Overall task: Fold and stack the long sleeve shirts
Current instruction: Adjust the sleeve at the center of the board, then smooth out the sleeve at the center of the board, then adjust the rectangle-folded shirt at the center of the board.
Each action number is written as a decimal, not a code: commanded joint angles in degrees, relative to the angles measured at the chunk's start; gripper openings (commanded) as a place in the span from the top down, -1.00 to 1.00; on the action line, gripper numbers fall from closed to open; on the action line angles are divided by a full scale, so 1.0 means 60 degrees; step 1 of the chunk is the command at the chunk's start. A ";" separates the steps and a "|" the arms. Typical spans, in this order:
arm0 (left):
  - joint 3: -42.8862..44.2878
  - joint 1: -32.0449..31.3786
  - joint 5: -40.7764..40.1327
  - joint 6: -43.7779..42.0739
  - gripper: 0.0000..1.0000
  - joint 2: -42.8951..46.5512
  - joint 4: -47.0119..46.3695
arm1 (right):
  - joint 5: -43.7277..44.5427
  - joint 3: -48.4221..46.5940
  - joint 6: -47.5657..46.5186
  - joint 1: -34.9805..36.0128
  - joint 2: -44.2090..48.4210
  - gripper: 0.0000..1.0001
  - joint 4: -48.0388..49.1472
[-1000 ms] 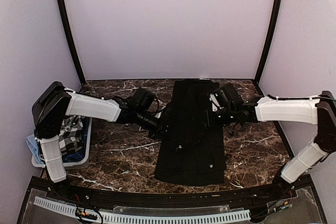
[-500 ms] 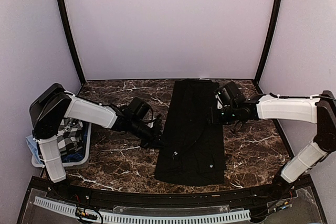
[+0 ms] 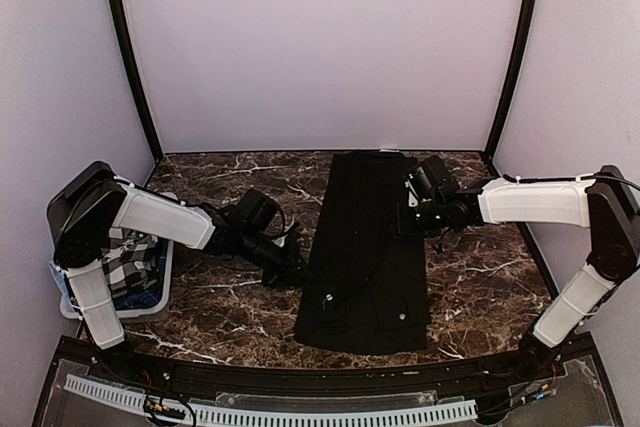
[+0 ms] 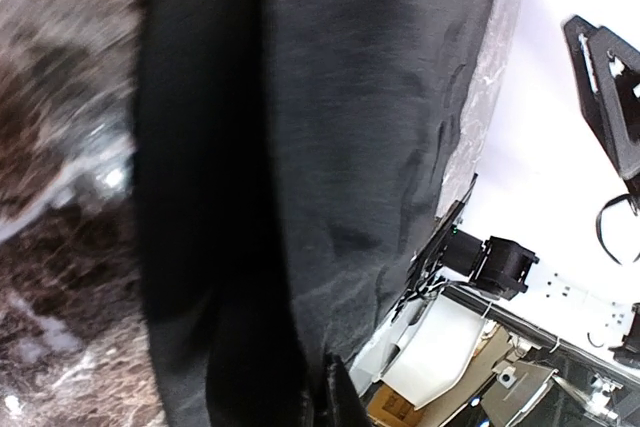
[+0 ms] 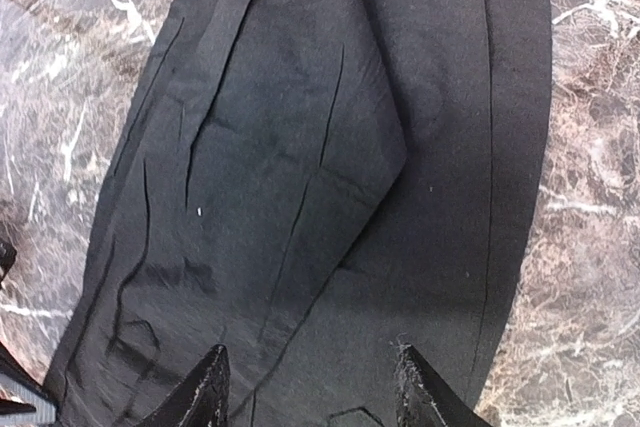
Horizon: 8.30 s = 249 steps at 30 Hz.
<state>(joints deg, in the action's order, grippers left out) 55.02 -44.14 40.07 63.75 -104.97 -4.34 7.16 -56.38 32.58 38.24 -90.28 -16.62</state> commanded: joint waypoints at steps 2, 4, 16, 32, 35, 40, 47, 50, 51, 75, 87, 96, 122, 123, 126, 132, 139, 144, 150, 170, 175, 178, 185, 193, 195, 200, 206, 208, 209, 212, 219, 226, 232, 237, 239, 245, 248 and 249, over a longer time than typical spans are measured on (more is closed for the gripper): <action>0.0599 0.0033 -0.0382 -0.0679 0.70 0.0154 0.0989 | -0.0318 -0.0320 0.0421 -0.0577 -0.0211 -0.06 0.0764; 0.0731 0.0034 -0.0835 -0.1184 0.58 0.0171 0.1622 | -0.0630 -0.0273 0.0554 -0.0919 -0.0281 -0.04 0.1158; 0.0751 -0.0007 0.0470 -0.2554 -0.16 0.0390 0.1720 | -0.1800 -0.0631 0.0456 -0.1324 -0.1066 0.05 0.1692; 0.1384 -0.0303 0.1705 -0.3349 -0.49 -0.0314 0.0751 | -0.2710 -0.0687 -0.0196 0.0590 -0.1635 0.01 0.2514; 0.1388 -0.0318 0.1795 -0.3324 -0.39 -0.0356 0.0752 | -0.2960 -0.1192 -0.0203 0.0856 -0.2278 0.03 0.2554; 0.1520 -0.0366 0.2120 -0.3053 0.23 -0.0357 0.0544 | -0.3039 -0.1889 -0.0247 0.1068 -0.3138 0.14 0.2353; 0.1832 -0.0465 0.2379 -0.2084 0.75 0.0016 0.0187 | -0.2870 -0.2424 -0.0342 0.1076 -0.3788 0.16 0.1993; 0.1649 -0.0452 0.2103 -0.1371 0.81 0.0219 0.0089 | -0.2806 -0.2532 -0.0367 0.1083 -0.3951 0.16 0.1869; 0.1488 -0.0451 0.2026 -0.1281 0.81 0.0311 0.0106 | -0.2783 -0.2564 -0.0378 0.1081 -0.3965 0.15 0.1806; 0.1641 0.0109 -0.1141 -0.4723 0.30 0.1193 0.3135 | -0.2971 -0.2849 -0.0164 -0.0852 -0.3028 0.67 0.1714; 0.2403 -0.1034 0.0584 -0.4949 0.41 -0.0735 0.1966 | -0.3313 -0.2555 0.0302 -0.1814 -0.3936 0.80 0.2086; 0.2081 -0.1342 0.0972 -0.5149 0.27 -0.1701 0.2112 | -0.3279 -0.2494 0.0444 -0.2199 -0.4471 0.84 0.2043; 0.5006 0.1082 -0.2516 -0.5186 0.13 -0.1255 0.3317 | -0.2533 -0.2126 0.0005 -0.2289 -0.3279 0.82 0.1163; 0.5213 0.1151 -0.2759 -0.5217 0.12 -0.1592 0.3317 | -0.2574 -0.2010 0.0027 -0.2288 -0.3222 0.82 0.1196; 0.6243 0.1440 -0.3372 -0.5360 0.12 -0.2316 0.3116 | -0.2622 -0.1669 0.0067 -0.2287 -0.2957 0.82 0.1253; 0.8316 0.1541 -0.4616 -0.5812 0.12 -0.4152 0.3492 | -0.2634 -0.1002 0.0054 -0.2272 -0.2061 0.78 0.1307; 0.9654 0.1541 -0.4971 -0.5823 0.11 -0.5463 0.3541 | -0.2494 0.0012 0.0023 -0.2272 -0.0691 0.67 0.1319; 1.0139 0.1476 -0.4916 -0.5644 0.13 -0.6129 0.3674 | -0.2343 0.0249 0.0000 -0.2264 0.0082 0.67 0.0836; 1.0290 0.1332 -0.5200 -0.5449 0.18 -0.6442 0.3461 | -0.2131 0.0504 0.0028 -0.2264 0.1018 0.66 0.0620; 0.8985 0.1469 -0.5221 -0.4546 1.00 -0.5830 0.2704 | -0.1948 0.0620 0.0010 -0.2088 0.1474 0.67 0.0232; 0.7557 0.1776 -0.5428 -0.4700 1.00 -0.4907 0.2480 | -0.1845 0.0559 0.0033 -0.1795 0.1128 0.67 0.0318; 0.7020 0.1983 -0.5493 -0.4855 1.00 -0.4356 0.2427 | -0.1803 0.0461 0.0079 -0.1559 0.0882 0.67 0.0388; 0.6780 0.2824 -0.5252 -0.5595 1.00 -0.4135 0.2585 | -0.1702 0.0143 0.0184 -0.1050 0.0361 0.68 0.0501; 0.7934 0.3354 -0.4366 -0.6294 1.00 -0.4756 0.3246 | -0.1713 0.0005 0.0227 -0.0483 -0.0033 0.68 0.0617; 0.8183 0.3357 -0.4215 -0.6417 0.92 -0.4839 0.3439 | -0.1706 0.0069 0.0225 -0.0308 -0.0129 0.68 0.0617; 0.8641 0.3358 -0.4363 -0.6520 0.59 -0.4685 0.4141 | -0.1691 0.0321 0.0218 0.0257 -0.0359 0.67 0.0578; 0.8351 0.3385 -0.4894 -0.6416 0.24 -0.3619 0.4793 | -0.1635 0.0746 0.0331 0.1194 -0.0429 0.67 0.0320; 0.7867 0.3387 -0.4801 -0.6324 0.17 -0.3045 0.4769 | -0.1500 0.0901 0.0403 0.1480 -0.0383 0.67 0.0151; 0.7342 0.3387 -0.4675 -0.6224 0.15 -0.2839 0.4635 | -0.1464 0.1003 0.0480 0.1590 -0.0335 0.67 0.0099; 0.6018 0.3387 -0.4021 -0.5877 0.15 -0.1706 0.4060 | -0.1476 0.1364 0.0745 0.1826 -0.0167 0.67 0.0150; 0.2477 0.3291 -0.2719 -0.5153 0.17 0.0370 0.2863 | -0.1503 0.1794 0.1289 0.2626 -0.0618 0.67 0.0305; 0.0651 0.2199 -0.2122 -0.5100 0.18 0.1418 0.2842 | -0.1109 0.1183 0.1450 0.3513 -0.1002 0.66 -0.0449; -0.0008 0.1578 -0.2456 -0.4863 0.18 0.1963 0.3114 | -0.0360 0.0583 0.1382 0.3589 -0.0507 0.48 -0.1632; -0.0647 0.1542 -0.2681 -0.4731 0.17 0.2612 0.3340 | -0.0287 0.0590 0.1593 0.3824 -0.0257 0.20 -0.1990; -0.0858 0.1541 -0.2772 -0.4740 0.17 0.2819 0.3456 | -0.0323 0.0909 0.1802 0.3810 -0.0071 0.14 -0.1853; -0.1431 0.1549 -0.2650 -0.4902 0.19 0.3114 0.3696 | -0.0739 0.1443 0.2187 0.3575 0.0301 0.13 -0.1414; -0.1676 0.1555 -0.2431 -0.4931 0.11 0.3245 0.3806 | -0.1417 0.1986 0.2361 0.3285 0.0596 0.11 -0.0804; -0.1822 0.1556 -0.2372 -0.4891 0.09 0.3360 0.3794 | -0.1666 0.2173 0.2427 0.3180 0.0709 0.12 -0.0602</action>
<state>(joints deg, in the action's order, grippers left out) 46.65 -34.98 24.45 34.83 -87.92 15.99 2.07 -47.05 44.82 59.40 -88.97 -24.73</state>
